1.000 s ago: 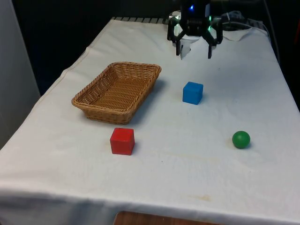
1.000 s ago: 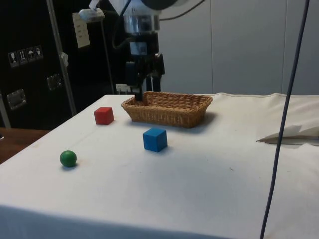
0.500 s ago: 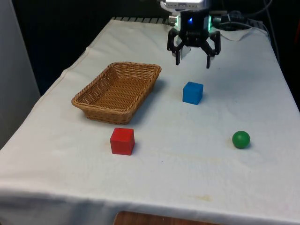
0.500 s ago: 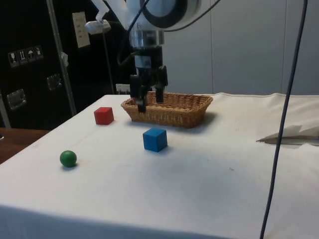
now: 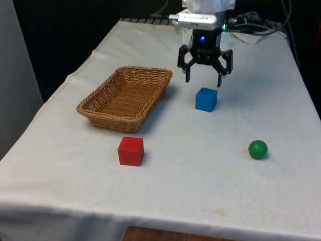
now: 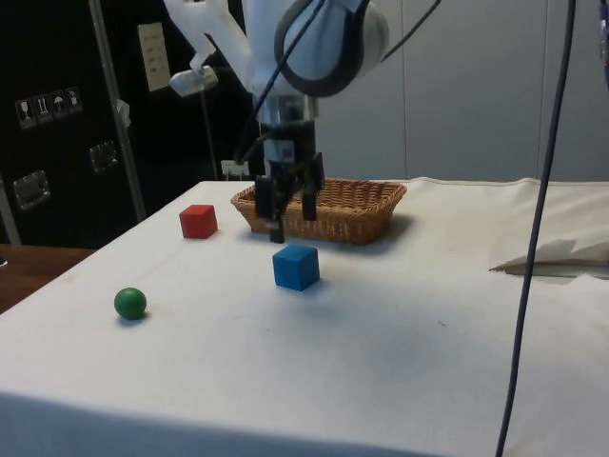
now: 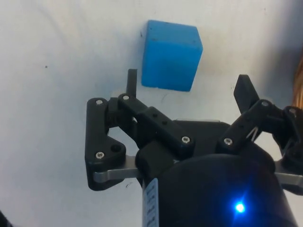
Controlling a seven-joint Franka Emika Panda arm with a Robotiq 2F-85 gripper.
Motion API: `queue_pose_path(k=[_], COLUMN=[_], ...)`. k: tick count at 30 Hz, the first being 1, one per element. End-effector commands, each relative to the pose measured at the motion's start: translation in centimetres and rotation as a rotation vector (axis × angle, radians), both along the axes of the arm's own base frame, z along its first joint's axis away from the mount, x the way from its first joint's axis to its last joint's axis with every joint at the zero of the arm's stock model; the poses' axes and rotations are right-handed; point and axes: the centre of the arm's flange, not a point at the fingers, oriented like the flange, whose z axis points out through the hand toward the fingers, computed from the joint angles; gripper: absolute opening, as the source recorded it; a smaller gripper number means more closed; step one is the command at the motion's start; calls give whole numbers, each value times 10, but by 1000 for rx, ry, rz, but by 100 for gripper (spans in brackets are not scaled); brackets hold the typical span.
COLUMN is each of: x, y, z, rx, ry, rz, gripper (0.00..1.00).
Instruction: Place all non-red objects into the basket.
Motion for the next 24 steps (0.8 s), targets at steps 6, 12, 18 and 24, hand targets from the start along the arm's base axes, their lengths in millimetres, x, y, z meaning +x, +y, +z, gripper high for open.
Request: queue_pose_path(k=[6,12,18,24], x=[0,-1,-1,-2], y=[0,2,6,11], z=[-9,-15,-15,-17], rx=[-7,-2,-3,-5], ry=[-2,-8,-3,3], rz=[-1,-4,-8,-16], gripper=[100,100,100,100])
